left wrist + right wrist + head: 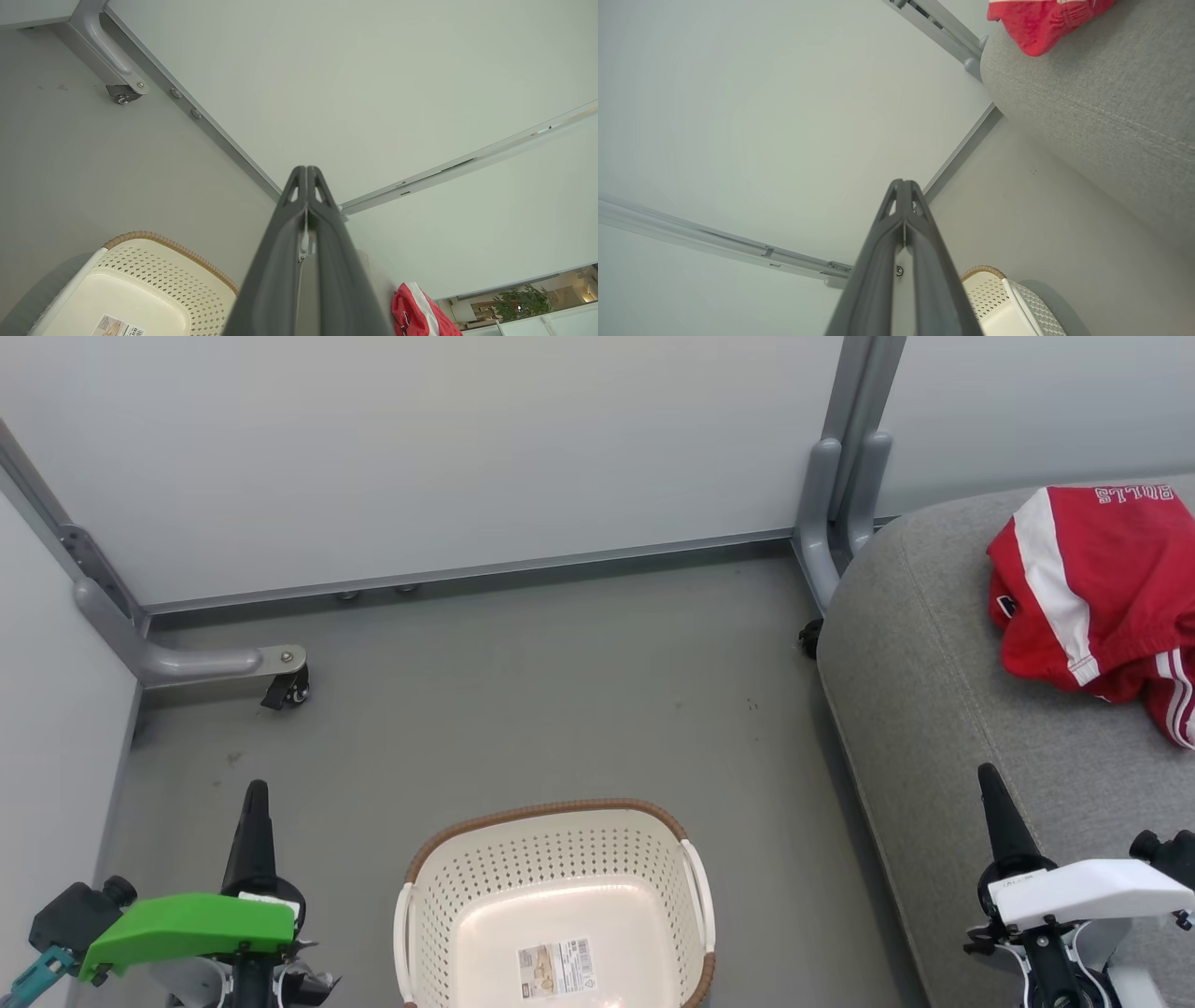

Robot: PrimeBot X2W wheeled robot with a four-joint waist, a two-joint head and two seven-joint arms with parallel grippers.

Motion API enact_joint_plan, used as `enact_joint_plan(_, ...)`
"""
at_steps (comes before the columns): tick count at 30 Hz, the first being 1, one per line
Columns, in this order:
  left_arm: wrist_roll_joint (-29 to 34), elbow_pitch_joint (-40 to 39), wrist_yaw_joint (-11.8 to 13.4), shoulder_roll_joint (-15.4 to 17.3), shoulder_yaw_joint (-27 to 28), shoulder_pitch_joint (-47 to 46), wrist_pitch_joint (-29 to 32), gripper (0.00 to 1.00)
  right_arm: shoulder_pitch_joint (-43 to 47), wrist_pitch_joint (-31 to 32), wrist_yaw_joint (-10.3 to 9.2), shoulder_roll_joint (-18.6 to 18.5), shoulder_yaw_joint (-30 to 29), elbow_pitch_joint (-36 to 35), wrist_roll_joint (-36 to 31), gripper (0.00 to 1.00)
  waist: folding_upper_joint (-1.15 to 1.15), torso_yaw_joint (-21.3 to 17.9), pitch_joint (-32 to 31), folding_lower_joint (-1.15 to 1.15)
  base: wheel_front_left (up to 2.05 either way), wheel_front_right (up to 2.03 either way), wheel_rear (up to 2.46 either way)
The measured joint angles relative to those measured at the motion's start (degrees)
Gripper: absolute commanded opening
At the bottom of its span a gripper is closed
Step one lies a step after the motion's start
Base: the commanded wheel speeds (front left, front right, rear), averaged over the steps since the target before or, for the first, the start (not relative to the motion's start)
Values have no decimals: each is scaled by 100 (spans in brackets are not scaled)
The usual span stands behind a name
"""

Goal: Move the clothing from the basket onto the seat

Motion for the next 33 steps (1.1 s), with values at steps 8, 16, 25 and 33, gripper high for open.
enact_joint_plan(8,-490,-15,18,-2,45,-21,112,0,-72,116,0,-5,-19,51,494,0,0,-39,-4,0,0,0,0)
enact_joint_plan(16,-899,-25,21,-3,91,-33,230,0,-103,231,0,-14,-38,105,937,0,0,-77,-9,0,0,0,0)
enact_joint_plan(25,-1360,-40,25,-5,149,-82,355,0,-166,354,0,-20,-57,159,1417,0,0,-121,-13,0,0,0,0)
enact_joint_plan(33,-1727,-51,27,-7,190,-93,455,0,-201,438,0,-24,-70,204,1804,0,0,-158,-18,0,0,0,0)
